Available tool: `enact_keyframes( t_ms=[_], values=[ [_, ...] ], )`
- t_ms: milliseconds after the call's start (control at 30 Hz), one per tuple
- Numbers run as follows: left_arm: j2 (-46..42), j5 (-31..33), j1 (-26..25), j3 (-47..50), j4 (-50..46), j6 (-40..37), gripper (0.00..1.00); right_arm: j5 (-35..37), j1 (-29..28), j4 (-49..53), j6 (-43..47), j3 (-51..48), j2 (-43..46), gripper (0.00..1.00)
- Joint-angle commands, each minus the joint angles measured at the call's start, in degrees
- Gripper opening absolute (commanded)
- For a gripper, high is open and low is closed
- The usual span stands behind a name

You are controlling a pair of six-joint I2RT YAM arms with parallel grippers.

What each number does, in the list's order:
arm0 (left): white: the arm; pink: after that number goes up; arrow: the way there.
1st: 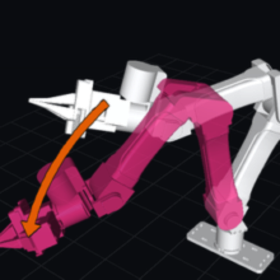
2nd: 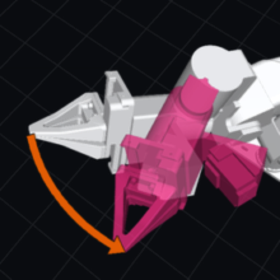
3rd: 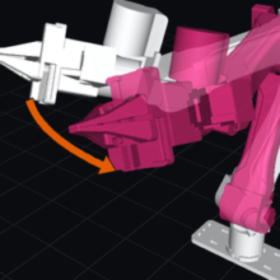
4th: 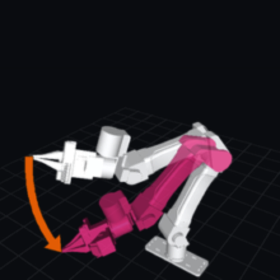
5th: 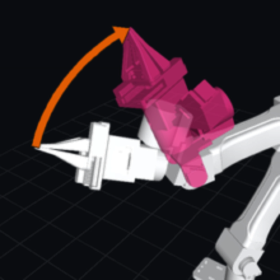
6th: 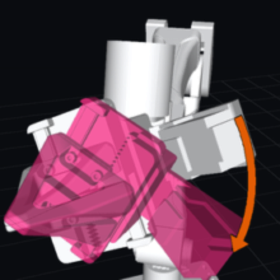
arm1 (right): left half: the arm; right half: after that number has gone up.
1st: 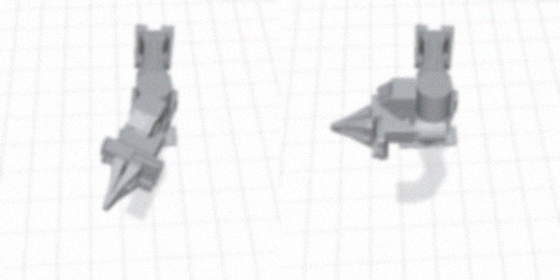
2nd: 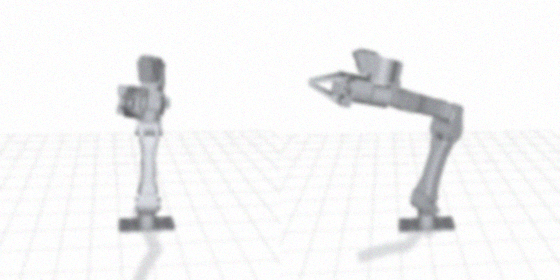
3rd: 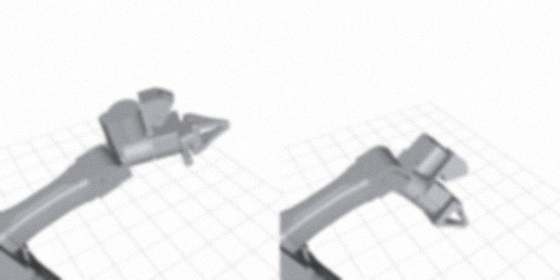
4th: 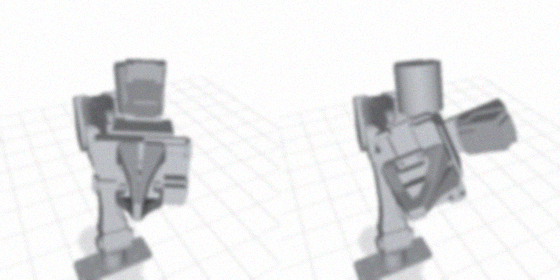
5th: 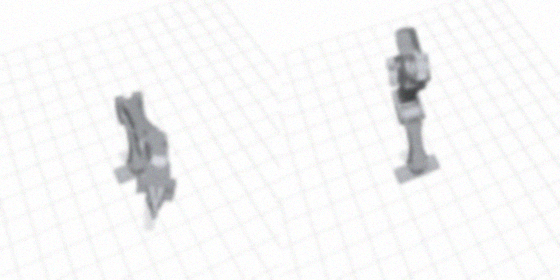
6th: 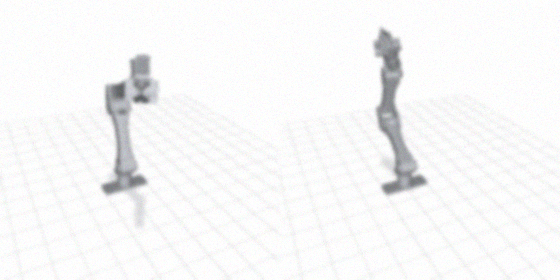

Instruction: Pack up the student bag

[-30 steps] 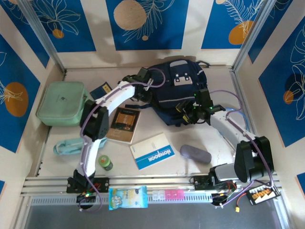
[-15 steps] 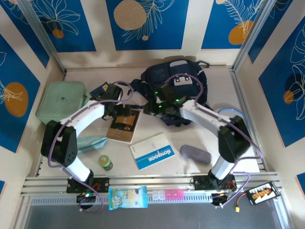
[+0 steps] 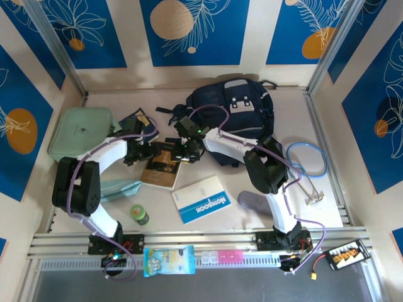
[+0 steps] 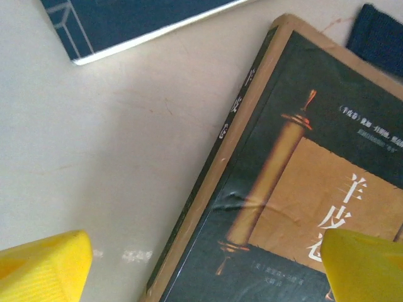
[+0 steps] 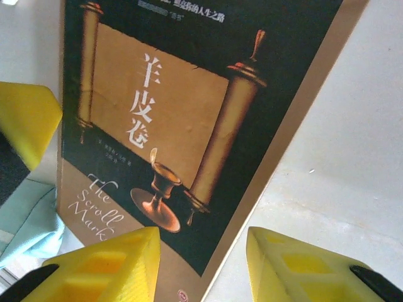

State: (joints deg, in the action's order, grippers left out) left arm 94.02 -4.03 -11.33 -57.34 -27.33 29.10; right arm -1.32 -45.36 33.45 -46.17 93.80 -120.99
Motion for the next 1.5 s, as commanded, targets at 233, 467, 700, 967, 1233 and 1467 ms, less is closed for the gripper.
enact_keyframes(
  t_ms=[233,467,700,967,1233,1467],
  values=[
    [4.9,-8.9,0.9,0.4,2.1,-0.5,0.72,-1.7,0.7,4.0,-0.1,2.3,-3.6,0.40],
    [7.2,-13.5,0.8,-0.5,0.7,-1.8,0.66,-2.2,1.1,4.6,0.7,3.4,-5.6,0.36],
    [5.1,-22.4,-0.5,-0.5,3.3,1.2,0.56,-4.6,1.8,2.9,-1.0,2.2,-6.6,0.33],
    [1.4,-35.8,-0.8,-1.9,6.2,1.3,0.52,-5.9,2.8,1.3,-2.2,0.1,-6.7,0.30],
    [-1.3,-40.9,-0.9,-1.9,3.8,-1.4,0.50,-5.8,3.8,0.1,-2.6,-2.2,-6.0,0.29],
    [-0.6,-40.5,-1.6,-2.0,0.7,-4.6,0.48,-5.5,3.7,-0.9,-3.6,-4.2,-5.8,0.29]
  ],
)
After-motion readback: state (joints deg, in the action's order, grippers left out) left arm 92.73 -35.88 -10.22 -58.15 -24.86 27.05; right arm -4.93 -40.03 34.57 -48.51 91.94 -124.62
